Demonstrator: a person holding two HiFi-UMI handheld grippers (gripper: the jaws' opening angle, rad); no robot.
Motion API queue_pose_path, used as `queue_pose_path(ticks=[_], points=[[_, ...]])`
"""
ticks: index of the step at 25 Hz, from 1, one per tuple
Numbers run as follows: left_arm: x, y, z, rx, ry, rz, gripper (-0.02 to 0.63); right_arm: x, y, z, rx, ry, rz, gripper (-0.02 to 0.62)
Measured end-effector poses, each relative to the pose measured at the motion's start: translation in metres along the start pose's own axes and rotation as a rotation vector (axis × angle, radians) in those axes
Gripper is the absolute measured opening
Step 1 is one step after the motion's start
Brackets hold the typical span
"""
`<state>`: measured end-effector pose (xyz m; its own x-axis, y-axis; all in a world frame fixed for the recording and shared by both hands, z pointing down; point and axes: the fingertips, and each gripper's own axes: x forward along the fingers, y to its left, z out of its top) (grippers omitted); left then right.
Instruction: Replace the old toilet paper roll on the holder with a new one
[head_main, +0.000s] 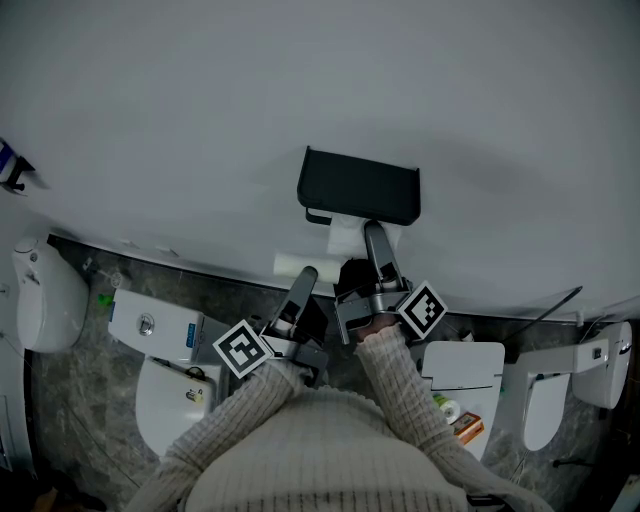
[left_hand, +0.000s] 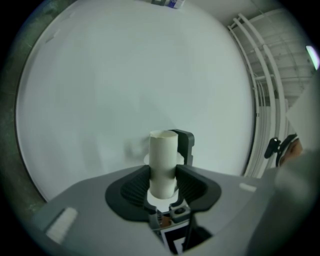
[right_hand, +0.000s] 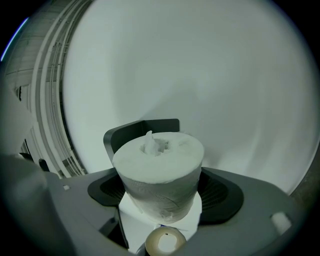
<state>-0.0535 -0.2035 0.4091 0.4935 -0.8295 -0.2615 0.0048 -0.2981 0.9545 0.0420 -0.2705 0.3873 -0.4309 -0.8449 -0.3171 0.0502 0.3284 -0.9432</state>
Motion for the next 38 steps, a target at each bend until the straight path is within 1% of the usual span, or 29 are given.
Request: queue_pose_path(ticks=[3,5,6,9,14,24,26,27,28,32,34,36,38], points=[[-0.001,-0.001,-0.001,-0.007,0.005,-0.004,0.158,-0.001,0.000,-0.004,0.003,0.011,-0.001,0.419],[-0.001,-0.002,-0.002,-0.010,0.011,-0.010,0.158,-0.002,-0.001,-0.009,0.023,0.023,-0.001,0.421],[-0.001,-0.002,-0.003,-0.011,0.014,-0.013,0.158,-0.003,-0.002,-0.011,0.030,0.026,-0.005,0.432],[0.000,-0.003,-0.004,-0.010,0.023,-0.018,0.158,-0.009,-0.005,-0.014,0.020,0.029,-0.017,0.448],[0.000,-0.004,-0.007,-0.016,0.034,-0.025,0.158,-0.017,0.000,-0.017,0.004,0.035,-0.022,0.448],[0.001,-0.009,-0.026,-0.012,0.108,-0.050,0.158,-0.055,0.001,-0.025,0.003,0.032,-0.082,0.442],[0.000,-0.010,-0.030,-0.019,0.115,-0.054,0.158,-0.064,0.003,-0.024,-0.014,0.035,-0.093,0.409],[-0.001,-0.010,-0.032,-0.023,0.118,-0.056,0.158,-0.069,0.006,-0.025,-0.025,0.041,-0.095,0.379],[-0.002,-0.011,-0.034,-0.026,0.122,-0.058,0.160,-0.072,0.009,-0.026,-0.035,0.050,-0.092,0.349],[-0.008,-0.014,-0.040,-0.044,0.130,-0.057,0.158,-0.082,0.024,-0.027,-0.066,0.055,-0.070,0.273],[-0.011,-0.013,-0.042,-0.042,0.131,-0.056,0.159,-0.088,0.028,-0.025,-0.085,0.052,-0.062,0.224],[-0.012,-0.010,-0.043,-0.045,0.130,-0.053,0.158,-0.093,0.029,-0.024,-0.098,0.052,-0.058,0.155],[-0.012,-0.009,-0.043,-0.049,0.130,-0.053,0.158,-0.100,0.029,-0.023,-0.107,0.050,-0.057,0.112]])
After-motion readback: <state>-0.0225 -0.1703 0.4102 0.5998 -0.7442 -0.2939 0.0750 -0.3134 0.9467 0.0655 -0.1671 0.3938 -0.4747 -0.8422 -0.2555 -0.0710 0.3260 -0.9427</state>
